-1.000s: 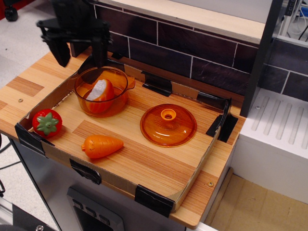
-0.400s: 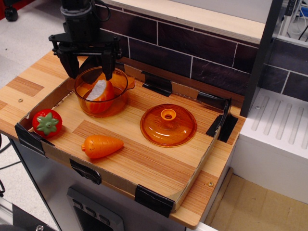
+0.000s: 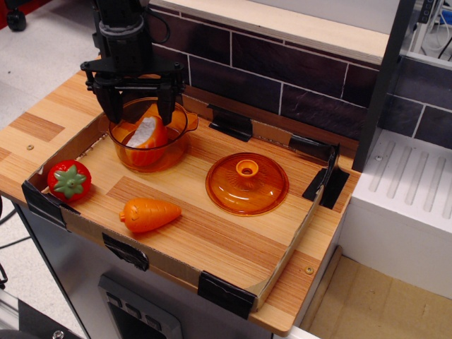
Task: Take sushi out of pot
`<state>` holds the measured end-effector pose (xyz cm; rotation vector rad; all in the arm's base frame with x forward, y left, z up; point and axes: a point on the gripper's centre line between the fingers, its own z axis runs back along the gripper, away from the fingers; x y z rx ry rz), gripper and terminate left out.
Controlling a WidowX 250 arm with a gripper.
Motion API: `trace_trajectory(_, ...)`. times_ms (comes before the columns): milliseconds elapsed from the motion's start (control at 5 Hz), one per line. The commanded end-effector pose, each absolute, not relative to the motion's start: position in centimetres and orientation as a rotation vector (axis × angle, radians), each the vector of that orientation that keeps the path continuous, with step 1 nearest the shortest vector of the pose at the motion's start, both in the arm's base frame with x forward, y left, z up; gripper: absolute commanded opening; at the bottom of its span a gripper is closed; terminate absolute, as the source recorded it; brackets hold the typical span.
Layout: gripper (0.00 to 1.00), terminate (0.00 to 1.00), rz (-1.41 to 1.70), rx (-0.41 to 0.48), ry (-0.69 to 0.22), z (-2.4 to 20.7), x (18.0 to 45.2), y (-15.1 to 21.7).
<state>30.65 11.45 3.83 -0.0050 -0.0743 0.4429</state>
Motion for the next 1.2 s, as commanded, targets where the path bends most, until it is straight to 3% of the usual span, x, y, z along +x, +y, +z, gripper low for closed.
trace_trajectory(0, 1.00, 0.00, 0.447, 0.019, -0.093, 3.6, 31.0, 11.3)
trace_trajectory(400, 1.00, 0.00, 0.447, 0.037, -0.084, 2.7, 30.9, 10.9)
trace_trajectory(600, 0.00, 0.00, 0.458, 0.040, -0.088, 2.6, 31.0, 10.8)
trace_trajectory(800, 0.00, 0.00, 0.495, 0.041, -0.124, 3.4, 31.2, 11.0)
trace_trajectory(1000, 0.00, 0.00, 0.528, 0.085, -0.217, 5.2, 31.1, 11.3)
